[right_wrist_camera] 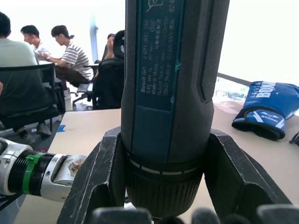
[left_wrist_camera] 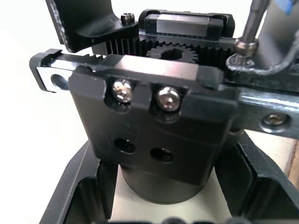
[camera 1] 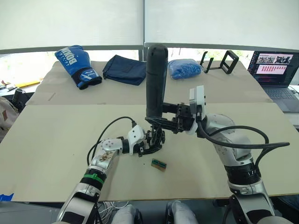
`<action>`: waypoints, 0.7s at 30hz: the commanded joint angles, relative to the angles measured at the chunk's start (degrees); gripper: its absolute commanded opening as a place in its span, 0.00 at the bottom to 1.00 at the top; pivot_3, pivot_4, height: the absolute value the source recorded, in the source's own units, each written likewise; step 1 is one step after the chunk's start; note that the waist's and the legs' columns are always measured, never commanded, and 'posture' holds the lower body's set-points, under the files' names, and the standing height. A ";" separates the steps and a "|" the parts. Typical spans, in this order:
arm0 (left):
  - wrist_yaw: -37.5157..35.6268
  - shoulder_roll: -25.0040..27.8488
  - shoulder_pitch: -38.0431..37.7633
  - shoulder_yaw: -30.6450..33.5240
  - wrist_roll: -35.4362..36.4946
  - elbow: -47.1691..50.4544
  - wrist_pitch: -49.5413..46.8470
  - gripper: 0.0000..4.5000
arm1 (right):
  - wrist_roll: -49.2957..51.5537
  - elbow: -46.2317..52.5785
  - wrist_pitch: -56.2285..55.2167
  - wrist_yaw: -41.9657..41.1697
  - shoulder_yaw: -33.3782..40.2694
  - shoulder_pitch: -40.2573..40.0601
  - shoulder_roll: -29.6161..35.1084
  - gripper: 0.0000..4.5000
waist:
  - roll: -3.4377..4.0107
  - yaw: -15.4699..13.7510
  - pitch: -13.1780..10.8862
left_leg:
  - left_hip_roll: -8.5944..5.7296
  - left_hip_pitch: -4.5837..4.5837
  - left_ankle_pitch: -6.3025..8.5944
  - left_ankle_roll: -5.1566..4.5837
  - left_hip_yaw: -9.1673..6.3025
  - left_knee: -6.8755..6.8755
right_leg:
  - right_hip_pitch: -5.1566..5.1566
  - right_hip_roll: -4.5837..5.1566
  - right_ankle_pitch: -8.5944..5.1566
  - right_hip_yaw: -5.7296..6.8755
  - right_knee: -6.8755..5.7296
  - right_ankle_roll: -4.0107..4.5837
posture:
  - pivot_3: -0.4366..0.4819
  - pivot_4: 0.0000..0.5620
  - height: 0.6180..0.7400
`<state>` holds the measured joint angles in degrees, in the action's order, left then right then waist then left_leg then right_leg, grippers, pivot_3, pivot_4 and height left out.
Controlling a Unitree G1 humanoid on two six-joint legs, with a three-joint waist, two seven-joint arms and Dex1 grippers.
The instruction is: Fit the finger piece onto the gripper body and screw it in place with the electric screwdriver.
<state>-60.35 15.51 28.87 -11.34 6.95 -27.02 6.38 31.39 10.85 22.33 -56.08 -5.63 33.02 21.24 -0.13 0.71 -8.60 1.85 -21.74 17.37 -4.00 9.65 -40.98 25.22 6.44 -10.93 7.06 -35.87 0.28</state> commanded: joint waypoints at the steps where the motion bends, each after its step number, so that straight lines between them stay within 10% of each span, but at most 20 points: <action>1: -0.17 -0.39 -0.16 -0.28 0.27 0.07 0.44 0.53 | -2.59 -1.88 0.51 0.01 -2.47 -1.97 0.74 0.43 | 0.00 0.00 0.01 | 0.00 0.01 0.00 0.00 0.00 0.00 | -0.01 0.00 0.00 0.00 -0.01 0.00 | 0.48 0.27 1.00; 21: 0.03 -0.59 -0.50 -0.37 0.44 0.56 -0.33 0.53 | -4.84 -3.24 2.17 3.15 -5.90 -2.53 1.65 0.43 | -0.05 -0.02 0.21 | 0.03 0.16 0.02 -0.02 -0.04 0.02 | -0.10 0.08 0.00 -0.03 0.00 0.02 | 0.48 0.27 1.00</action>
<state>-59.82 15.29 28.68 -11.38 6.82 -27.28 6.17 30.04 10.59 21.28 -52.98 -8.47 32.95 21.41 -0.18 0.70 -8.39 1.88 -21.58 17.39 -4.03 9.61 -40.96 25.11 6.52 -10.93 7.03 -35.88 0.30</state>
